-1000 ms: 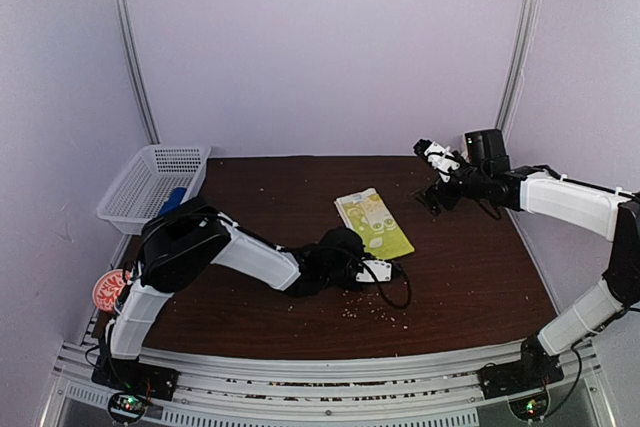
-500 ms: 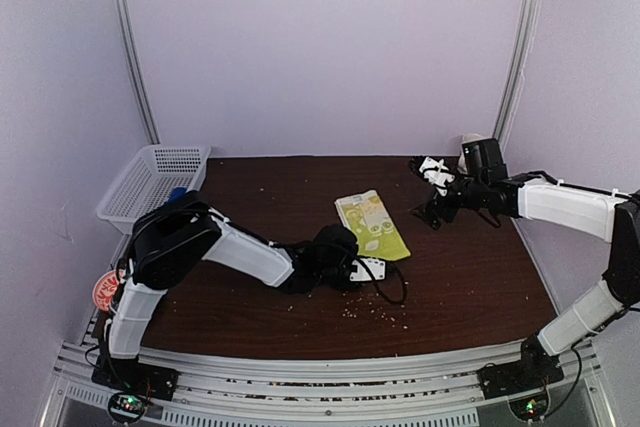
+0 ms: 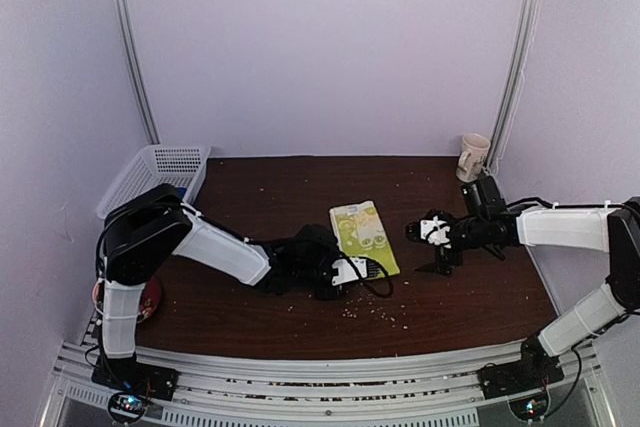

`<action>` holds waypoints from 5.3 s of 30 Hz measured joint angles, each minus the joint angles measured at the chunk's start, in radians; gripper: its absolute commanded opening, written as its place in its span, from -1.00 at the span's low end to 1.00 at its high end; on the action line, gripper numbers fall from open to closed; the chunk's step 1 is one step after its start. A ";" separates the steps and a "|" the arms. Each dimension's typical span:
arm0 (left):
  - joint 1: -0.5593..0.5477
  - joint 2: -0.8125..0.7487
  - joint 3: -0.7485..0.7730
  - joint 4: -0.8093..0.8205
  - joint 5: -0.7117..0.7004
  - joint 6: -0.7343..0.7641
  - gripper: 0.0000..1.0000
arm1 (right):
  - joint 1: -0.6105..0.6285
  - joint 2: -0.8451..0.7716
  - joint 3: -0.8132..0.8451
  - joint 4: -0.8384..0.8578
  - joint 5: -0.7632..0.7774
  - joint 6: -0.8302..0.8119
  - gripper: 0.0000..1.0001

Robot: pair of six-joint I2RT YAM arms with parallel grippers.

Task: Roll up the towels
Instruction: Pick up the towel from the center of the board, then roll the towel at the center of the board.

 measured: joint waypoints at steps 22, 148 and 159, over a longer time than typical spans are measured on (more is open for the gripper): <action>0.059 -0.034 -0.085 0.066 0.249 -0.313 -1.00 | 0.009 0.028 -0.139 0.105 -0.150 -0.285 0.69; 0.157 -0.069 -0.096 0.000 0.534 -0.269 -0.90 | 0.069 0.642 0.644 -0.709 -0.216 0.217 -1.00; 0.183 -0.040 -0.093 0.042 0.594 -0.394 -1.00 | 0.046 0.705 0.708 -0.730 -0.234 0.344 -1.00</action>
